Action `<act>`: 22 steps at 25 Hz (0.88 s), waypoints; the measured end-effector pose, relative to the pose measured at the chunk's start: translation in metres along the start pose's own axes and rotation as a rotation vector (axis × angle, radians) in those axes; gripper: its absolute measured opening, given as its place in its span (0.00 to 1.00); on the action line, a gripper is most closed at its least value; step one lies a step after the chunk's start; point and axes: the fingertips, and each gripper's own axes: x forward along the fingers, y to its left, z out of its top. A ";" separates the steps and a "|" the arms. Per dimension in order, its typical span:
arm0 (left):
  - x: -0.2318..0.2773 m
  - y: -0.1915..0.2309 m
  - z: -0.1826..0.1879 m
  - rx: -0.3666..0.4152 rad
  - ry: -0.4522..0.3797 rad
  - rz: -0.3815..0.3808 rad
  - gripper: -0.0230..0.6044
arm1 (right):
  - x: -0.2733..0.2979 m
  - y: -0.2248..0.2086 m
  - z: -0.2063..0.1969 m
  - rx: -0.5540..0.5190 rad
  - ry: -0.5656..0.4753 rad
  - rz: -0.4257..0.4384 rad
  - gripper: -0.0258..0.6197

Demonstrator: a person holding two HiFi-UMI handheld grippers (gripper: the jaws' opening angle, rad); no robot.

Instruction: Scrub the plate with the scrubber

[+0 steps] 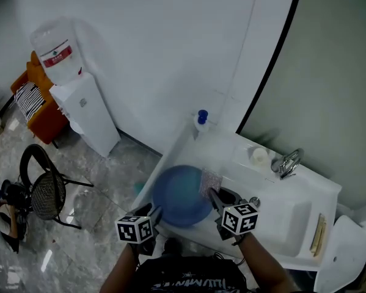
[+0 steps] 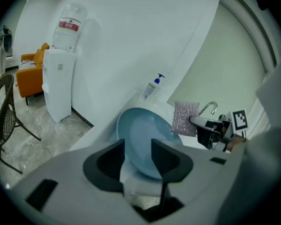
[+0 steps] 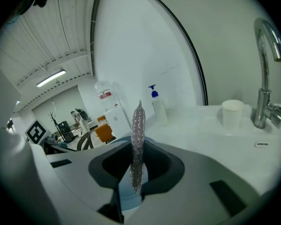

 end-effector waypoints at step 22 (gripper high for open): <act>0.041 0.021 -0.009 -0.072 0.295 -0.070 0.34 | 0.021 -0.013 0.006 0.031 -0.004 -0.040 0.16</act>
